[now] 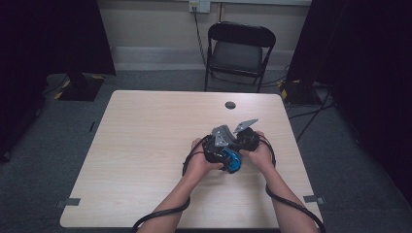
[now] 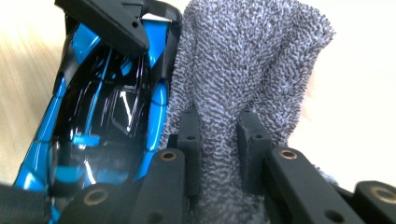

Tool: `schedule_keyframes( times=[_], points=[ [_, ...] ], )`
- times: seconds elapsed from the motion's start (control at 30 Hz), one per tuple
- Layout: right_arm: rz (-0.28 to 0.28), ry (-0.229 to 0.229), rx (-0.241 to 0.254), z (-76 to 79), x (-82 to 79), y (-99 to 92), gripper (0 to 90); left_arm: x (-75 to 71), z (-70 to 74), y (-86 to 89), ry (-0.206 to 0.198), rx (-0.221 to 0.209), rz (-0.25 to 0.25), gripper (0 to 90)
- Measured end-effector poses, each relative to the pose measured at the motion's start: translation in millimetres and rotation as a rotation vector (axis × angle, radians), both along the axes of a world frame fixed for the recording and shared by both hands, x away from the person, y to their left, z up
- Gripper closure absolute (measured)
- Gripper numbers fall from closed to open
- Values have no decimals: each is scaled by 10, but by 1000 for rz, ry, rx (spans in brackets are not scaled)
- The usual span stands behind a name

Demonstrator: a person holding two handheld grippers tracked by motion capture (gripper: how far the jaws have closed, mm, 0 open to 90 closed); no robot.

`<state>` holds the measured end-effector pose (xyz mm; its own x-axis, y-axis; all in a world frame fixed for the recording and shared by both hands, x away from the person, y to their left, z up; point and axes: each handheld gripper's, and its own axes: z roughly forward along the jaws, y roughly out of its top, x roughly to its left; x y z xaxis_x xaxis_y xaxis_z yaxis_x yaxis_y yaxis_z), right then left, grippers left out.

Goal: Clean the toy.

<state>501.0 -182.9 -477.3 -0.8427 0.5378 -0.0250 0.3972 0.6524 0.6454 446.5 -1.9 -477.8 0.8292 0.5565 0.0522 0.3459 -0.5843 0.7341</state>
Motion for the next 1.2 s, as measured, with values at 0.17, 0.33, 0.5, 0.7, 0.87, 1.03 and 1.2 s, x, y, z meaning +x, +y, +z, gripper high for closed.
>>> schedule_keyframes(
  times=[0.17,0.33,0.5,0.7,0.87,1.03,1.2],
  points=[
    [5,15,6,2,-43,-113,745,2,3,-4,5,2,0,163],
    [11,24,8,8,-84,-209,744,-3,-2,-3,-2,-1,2,163],
    [11,33,8,13,-131,-286,742,-2,2,-4,1,2,2,163],
    [8,35,18,7,-169,-333,743,-1,2,-4,1,2,2,163],
    [4,40,26,6,-191,-368,743,-1,4,-6,3,4,2,163],
    [-2,45,25,12,-223,-406,743,-2,2,-5,1,3,2,163],
    [-5,52,17,27,-265,-449,743,0,2,-7,3,0,3,163]
  ],
)
